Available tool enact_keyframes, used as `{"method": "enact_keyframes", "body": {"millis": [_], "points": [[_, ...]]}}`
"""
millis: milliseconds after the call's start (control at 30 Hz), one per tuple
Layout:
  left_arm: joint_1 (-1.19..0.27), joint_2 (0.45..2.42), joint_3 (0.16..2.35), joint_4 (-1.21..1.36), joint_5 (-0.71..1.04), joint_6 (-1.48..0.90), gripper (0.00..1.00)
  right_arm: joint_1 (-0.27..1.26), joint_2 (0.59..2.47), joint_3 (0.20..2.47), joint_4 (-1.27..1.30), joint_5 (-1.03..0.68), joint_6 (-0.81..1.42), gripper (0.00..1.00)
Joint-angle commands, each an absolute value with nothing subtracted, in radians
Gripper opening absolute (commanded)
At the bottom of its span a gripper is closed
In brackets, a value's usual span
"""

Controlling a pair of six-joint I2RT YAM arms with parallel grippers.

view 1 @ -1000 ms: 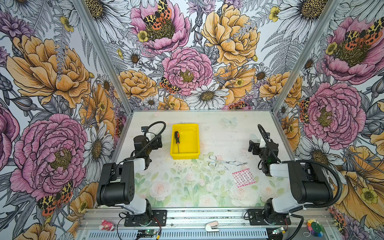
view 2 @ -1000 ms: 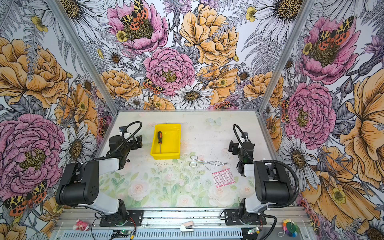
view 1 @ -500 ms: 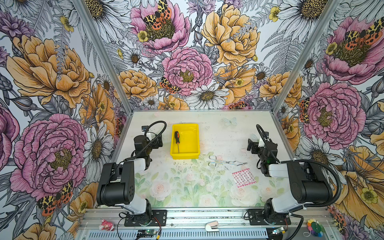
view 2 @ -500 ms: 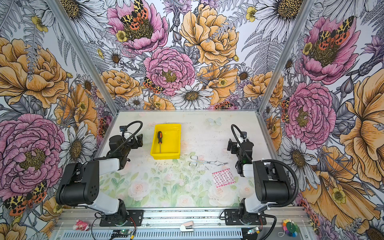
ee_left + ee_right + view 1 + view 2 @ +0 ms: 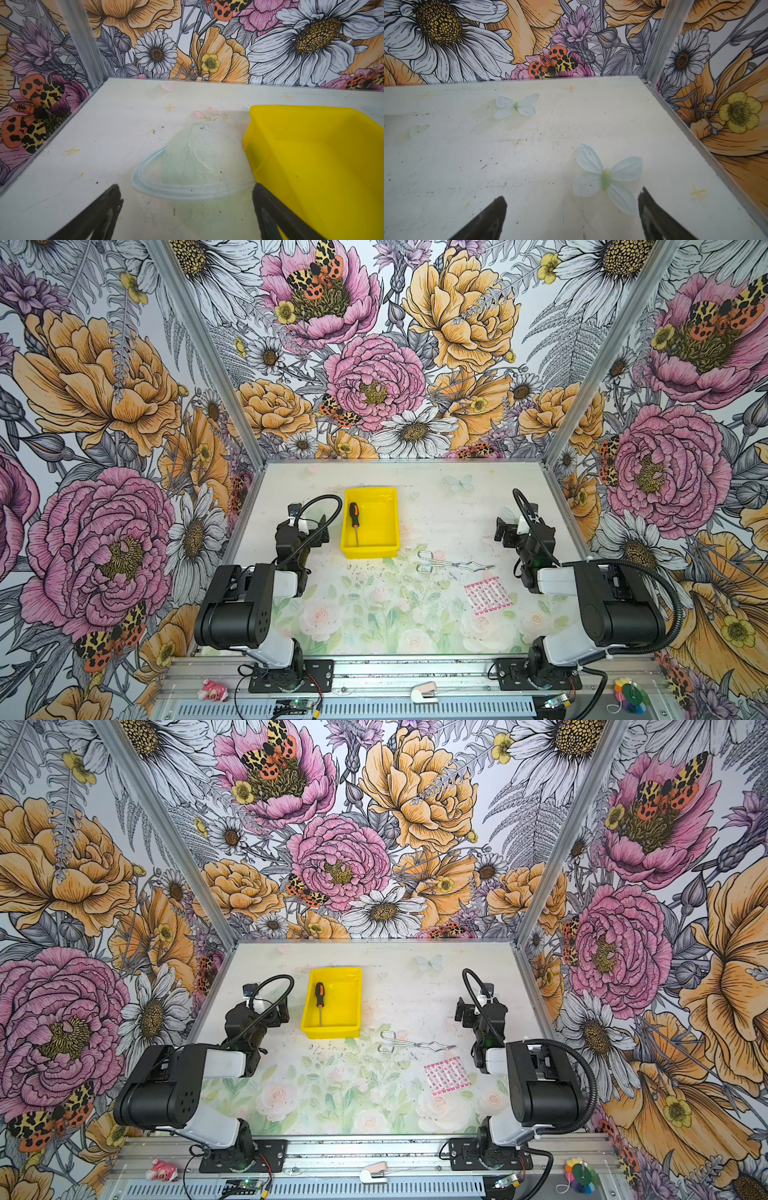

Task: Put the screwdriver in the bin

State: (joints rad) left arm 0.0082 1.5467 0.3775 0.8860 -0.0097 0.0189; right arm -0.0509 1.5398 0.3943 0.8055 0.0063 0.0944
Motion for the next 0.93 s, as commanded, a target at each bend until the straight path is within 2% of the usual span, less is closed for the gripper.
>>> {"method": "enact_keyframes", "body": {"millis": [0, 700, 900], "points": [[-0.003, 1.548, 0.372, 0.942, -0.047, 0.042, 0.99, -0.043, 1.537, 0.402, 0.846, 0.017, 0.083, 0.99], [-0.014, 1.548, 0.373, 0.942, -0.081, 0.043, 0.99, -0.043, 1.533, 0.396, 0.852, 0.015, 0.084, 1.0], [0.006, 1.549, 0.379, 0.931, -0.041, 0.029, 0.99, -0.044, 1.534, 0.396, 0.852, 0.015, 0.084, 1.0]]}}
